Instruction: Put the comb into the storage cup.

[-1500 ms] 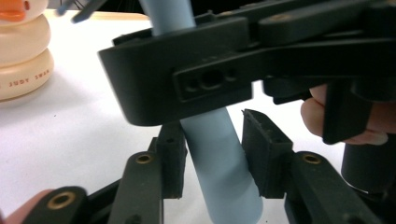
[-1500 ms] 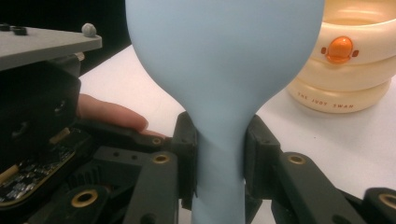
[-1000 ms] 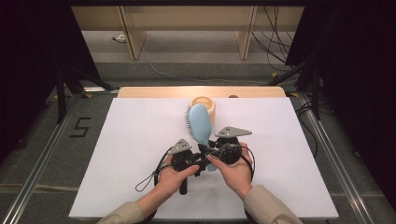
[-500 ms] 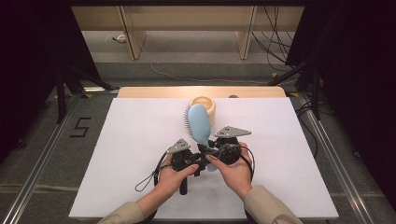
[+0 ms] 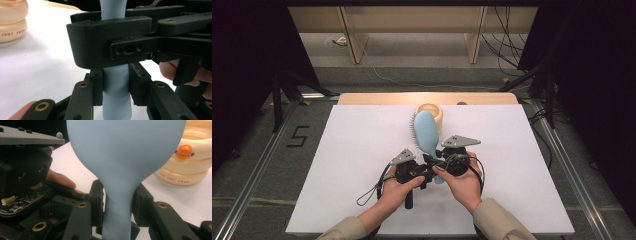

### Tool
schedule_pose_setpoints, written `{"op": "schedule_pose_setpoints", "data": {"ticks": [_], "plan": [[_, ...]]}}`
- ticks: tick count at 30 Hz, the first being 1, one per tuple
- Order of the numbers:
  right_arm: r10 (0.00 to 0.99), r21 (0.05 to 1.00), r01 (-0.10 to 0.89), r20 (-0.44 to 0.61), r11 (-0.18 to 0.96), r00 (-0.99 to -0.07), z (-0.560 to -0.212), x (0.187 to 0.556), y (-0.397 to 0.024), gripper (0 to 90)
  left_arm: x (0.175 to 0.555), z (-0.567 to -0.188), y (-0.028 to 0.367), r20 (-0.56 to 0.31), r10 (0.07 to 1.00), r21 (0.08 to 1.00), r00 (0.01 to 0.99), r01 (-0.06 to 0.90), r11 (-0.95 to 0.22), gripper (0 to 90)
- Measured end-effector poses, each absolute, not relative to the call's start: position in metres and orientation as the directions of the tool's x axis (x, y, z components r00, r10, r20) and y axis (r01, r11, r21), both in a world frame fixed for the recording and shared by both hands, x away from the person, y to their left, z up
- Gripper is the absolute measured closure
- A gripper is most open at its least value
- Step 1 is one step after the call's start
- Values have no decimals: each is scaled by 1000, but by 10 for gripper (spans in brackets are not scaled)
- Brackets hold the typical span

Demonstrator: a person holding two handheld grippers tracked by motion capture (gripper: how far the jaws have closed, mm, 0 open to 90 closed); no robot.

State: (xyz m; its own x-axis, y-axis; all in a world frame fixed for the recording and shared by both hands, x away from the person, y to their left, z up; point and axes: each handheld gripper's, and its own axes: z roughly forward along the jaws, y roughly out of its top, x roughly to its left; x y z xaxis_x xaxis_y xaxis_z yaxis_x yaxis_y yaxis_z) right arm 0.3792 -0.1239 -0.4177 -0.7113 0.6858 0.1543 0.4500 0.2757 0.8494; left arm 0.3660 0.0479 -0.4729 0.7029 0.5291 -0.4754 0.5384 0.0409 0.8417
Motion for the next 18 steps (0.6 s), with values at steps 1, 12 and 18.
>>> {"op": "schedule_pose_setpoints", "data": {"ticks": [1,12,18], "plan": [[686,850,449,153,276,-711,-418,379,-124,657,366,-473,48,-475,529,842,703,538,41,672],[685,852,444,148,278,-713,-417,379,-124,621,366,-473,48,-482,523,841,703,540,50,672],[686,854,440,145,277,-713,-416,379,-124,587,366,-473,48,-486,521,839,702,541,53,673]]}}
